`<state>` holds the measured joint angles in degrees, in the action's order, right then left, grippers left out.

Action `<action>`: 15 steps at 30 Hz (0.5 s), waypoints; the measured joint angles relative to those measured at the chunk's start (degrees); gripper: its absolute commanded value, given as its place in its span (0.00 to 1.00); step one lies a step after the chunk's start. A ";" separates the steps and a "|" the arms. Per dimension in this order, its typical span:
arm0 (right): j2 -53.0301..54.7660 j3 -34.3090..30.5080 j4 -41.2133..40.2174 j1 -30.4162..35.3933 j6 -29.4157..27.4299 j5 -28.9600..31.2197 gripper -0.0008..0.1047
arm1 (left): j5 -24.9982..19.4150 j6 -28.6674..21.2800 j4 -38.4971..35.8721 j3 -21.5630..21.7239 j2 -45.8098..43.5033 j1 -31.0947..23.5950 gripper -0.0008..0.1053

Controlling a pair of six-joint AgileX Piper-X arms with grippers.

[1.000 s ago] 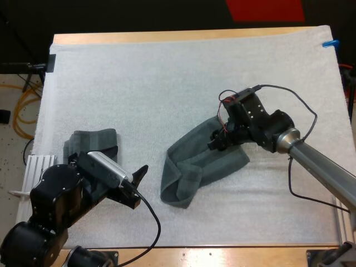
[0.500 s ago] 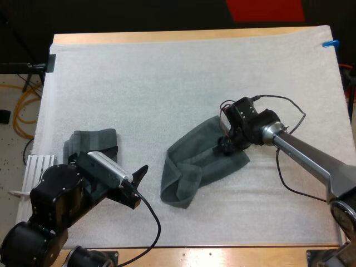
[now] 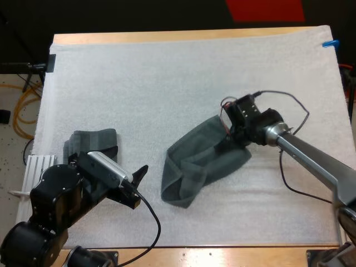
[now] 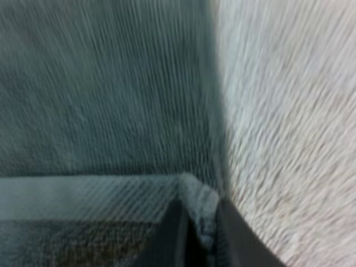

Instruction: Pick towel from pile fold and stack

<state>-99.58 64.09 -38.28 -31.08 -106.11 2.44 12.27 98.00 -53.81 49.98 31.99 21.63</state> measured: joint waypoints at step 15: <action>13.60 13.03 11.95 4.60 -1.45 17.89 0.01 | 0.00 0.00 0.00 0.00 0.00 0.00 0.69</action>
<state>-85.99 77.12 -26.32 -26.48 -107.56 20.33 12.27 98.00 -53.81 49.98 31.99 21.63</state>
